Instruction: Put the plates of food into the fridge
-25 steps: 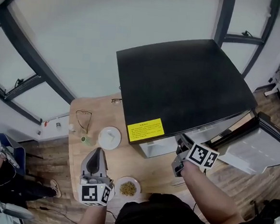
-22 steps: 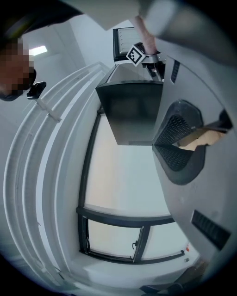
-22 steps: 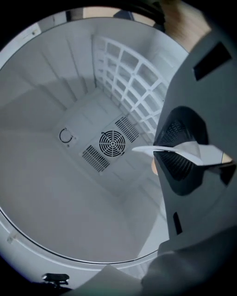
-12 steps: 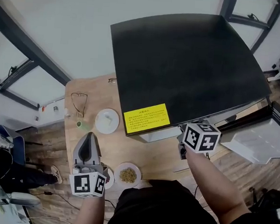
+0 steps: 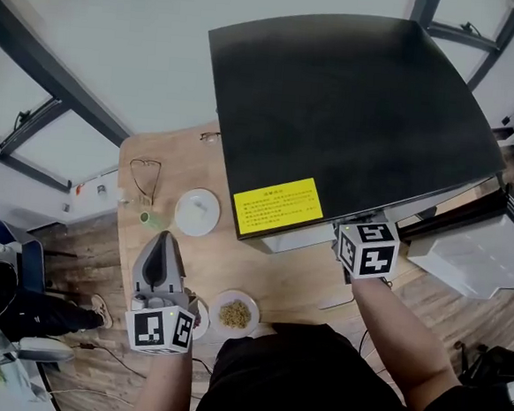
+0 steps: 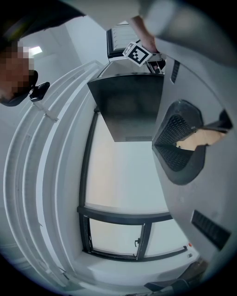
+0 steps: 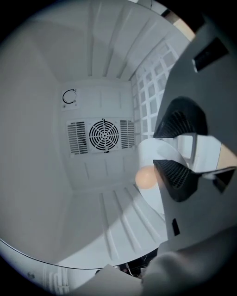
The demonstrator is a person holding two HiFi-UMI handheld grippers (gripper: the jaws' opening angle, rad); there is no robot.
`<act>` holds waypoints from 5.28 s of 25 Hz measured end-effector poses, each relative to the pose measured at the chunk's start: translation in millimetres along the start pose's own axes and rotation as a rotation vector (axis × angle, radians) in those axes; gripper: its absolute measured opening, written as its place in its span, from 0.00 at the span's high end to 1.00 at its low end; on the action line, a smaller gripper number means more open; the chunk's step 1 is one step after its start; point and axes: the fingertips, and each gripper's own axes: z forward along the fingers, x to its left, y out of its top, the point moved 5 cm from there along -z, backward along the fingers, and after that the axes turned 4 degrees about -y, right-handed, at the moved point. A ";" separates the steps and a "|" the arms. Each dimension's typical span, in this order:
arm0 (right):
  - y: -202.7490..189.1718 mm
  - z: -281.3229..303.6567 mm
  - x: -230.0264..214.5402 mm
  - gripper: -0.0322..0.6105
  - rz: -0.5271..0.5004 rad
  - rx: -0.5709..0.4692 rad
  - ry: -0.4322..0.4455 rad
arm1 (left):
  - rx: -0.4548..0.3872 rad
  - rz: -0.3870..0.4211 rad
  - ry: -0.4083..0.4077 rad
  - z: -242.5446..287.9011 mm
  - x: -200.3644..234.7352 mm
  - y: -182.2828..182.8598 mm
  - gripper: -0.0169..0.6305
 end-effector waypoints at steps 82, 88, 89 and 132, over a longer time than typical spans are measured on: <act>-358.5 -80.4 275.5 0.86 1.069 0.013 0.269 | 0.178 0.101 -0.174 -248.0 121.9 -118.5 0.97; -340.8 -90.5 272.6 0.90 1.081 -0.049 0.292 | 0.176 0.101 -0.189 -244.4 116.7 -120.5 0.97; -339.1 -92.7 269.9 0.90 1.084 -0.049 0.290 | 0.173 0.100 -0.192 -241.8 114.1 -119.8 0.97; -187.1 -177.6 45.0 0.90 1.092 -0.377 0.265 | -0.020 0.109 -0.351 -81.0 -47.5 -24.6 0.97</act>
